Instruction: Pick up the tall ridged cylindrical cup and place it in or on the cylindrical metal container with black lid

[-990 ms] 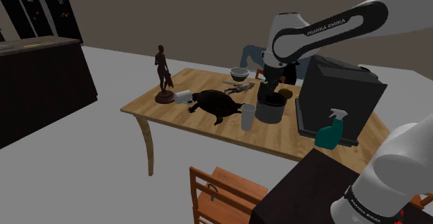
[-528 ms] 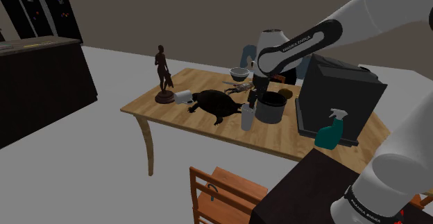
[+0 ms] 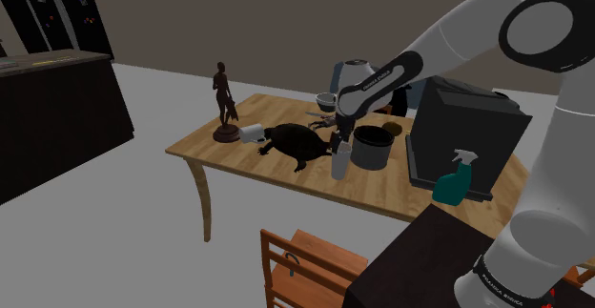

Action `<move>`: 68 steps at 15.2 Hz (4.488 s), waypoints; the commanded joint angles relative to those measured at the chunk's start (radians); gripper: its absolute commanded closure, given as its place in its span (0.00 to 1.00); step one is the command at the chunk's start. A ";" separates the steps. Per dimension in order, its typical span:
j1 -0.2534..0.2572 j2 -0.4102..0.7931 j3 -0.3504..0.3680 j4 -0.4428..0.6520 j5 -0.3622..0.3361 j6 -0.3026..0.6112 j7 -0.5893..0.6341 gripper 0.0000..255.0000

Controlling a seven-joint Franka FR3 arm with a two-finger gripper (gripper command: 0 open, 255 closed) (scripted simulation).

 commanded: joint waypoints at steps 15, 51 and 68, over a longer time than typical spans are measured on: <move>-0.001 0.112 -0.008 0.018 -0.017 0.097 0.009 0.00; -0.005 -0.096 0.003 0.123 0.019 -0.215 -0.032 1.00; -0.015 -0.160 -0.005 0.272 0.034 -0.425 -0.074 1.00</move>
